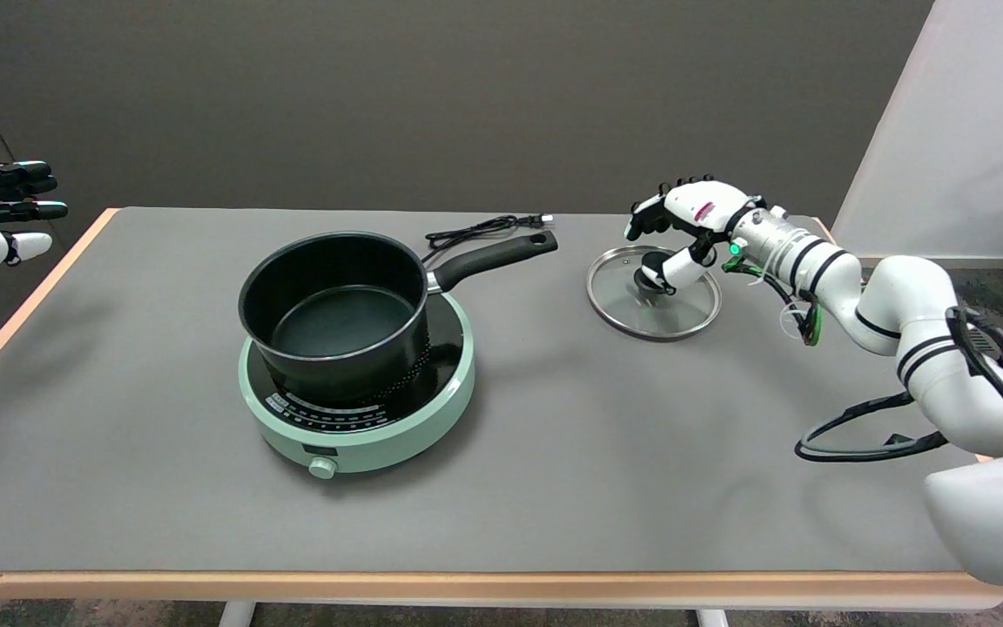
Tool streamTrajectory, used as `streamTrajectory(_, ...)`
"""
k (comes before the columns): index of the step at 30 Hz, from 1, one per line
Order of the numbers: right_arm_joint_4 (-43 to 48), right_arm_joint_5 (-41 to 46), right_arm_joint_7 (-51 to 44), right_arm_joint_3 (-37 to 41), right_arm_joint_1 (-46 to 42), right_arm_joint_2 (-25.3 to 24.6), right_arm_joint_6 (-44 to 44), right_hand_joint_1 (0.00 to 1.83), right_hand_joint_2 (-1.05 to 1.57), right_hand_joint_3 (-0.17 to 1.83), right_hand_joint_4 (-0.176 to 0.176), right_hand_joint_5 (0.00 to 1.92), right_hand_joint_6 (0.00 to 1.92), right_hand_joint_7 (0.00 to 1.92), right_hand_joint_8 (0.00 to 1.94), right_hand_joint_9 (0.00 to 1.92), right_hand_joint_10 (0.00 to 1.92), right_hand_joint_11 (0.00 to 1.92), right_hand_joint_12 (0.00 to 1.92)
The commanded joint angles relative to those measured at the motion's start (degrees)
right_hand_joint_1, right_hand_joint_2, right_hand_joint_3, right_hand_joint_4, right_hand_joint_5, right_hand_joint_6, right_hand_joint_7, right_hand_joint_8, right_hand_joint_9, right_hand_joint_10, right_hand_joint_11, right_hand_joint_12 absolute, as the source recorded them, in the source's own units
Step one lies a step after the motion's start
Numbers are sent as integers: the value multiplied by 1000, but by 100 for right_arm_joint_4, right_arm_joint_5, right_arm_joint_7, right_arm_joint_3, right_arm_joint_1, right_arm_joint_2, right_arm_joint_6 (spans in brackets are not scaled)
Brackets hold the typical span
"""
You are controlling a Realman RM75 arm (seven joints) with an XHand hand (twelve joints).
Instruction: Pick up the pot lid.
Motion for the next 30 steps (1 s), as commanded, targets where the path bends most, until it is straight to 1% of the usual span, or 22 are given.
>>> streamTrajectory(1, -317, -193, 64, -29, 216, -166, 58, 919, 559, 932, 89, 681, 445, 703, 234, 628, 489, 467, 1186)
streamTrajectory(11, -340, -193, 83, -8, 106, -142, 154, 910, 559, 929, 88, 675, 396, 675, 238, 629, 462, 461, 1159)
streamTrajectory(30, -434, -193, 123, 27, 88, -22, 162, 917, 549, 942, 85, 667, 413, 686, 223, 641, 494, 475, 1199)
